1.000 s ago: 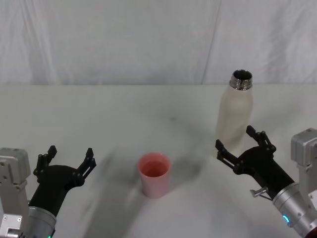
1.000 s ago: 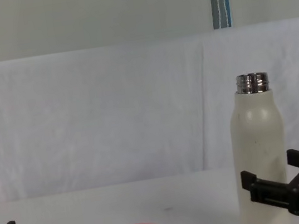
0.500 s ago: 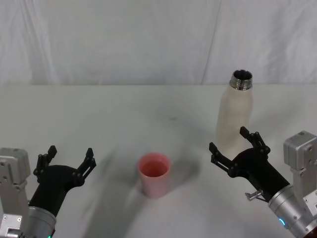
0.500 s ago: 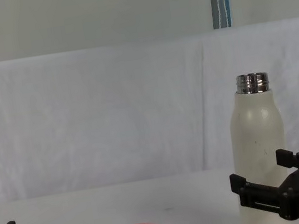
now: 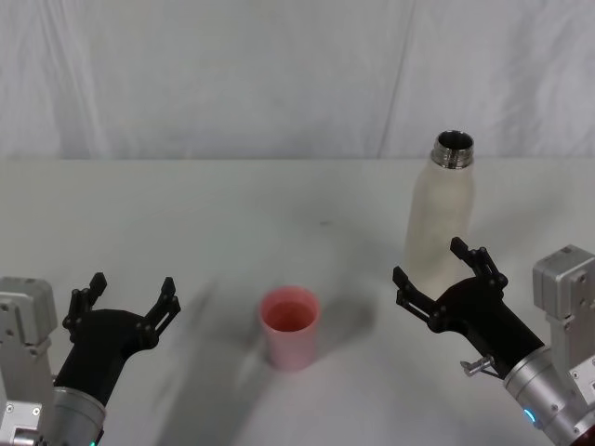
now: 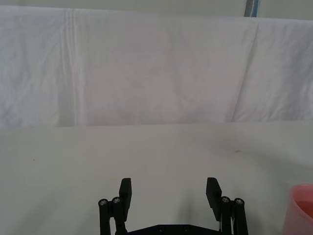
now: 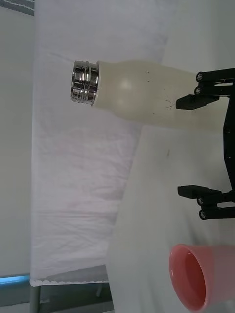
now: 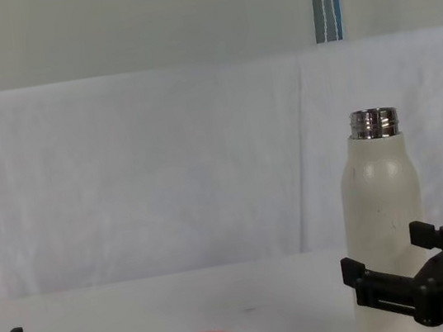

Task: Grasp the thermos with one hand and pour water into the cup lid.

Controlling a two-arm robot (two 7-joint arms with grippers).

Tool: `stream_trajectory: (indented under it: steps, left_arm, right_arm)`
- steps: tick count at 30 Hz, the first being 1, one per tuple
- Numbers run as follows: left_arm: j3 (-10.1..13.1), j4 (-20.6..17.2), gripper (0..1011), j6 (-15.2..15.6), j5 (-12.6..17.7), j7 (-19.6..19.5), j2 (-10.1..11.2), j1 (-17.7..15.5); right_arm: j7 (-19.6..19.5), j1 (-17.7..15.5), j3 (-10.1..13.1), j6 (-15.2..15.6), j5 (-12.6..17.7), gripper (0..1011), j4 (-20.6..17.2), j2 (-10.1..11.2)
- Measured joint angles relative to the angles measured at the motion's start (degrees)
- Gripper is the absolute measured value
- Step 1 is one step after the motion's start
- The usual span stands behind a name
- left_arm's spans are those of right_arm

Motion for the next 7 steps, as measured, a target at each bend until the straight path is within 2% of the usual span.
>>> stream_trajectory:
  steps: [7]
  left_arm:
    - [0.0, 0.0, 1001, 0.0, 0.0, 0.0, 0.0, 0.0]
  right_arm:
    - [0.0, 0.0, 0.0, 0.0, 0.0, 1000, 0.0, 0.0]
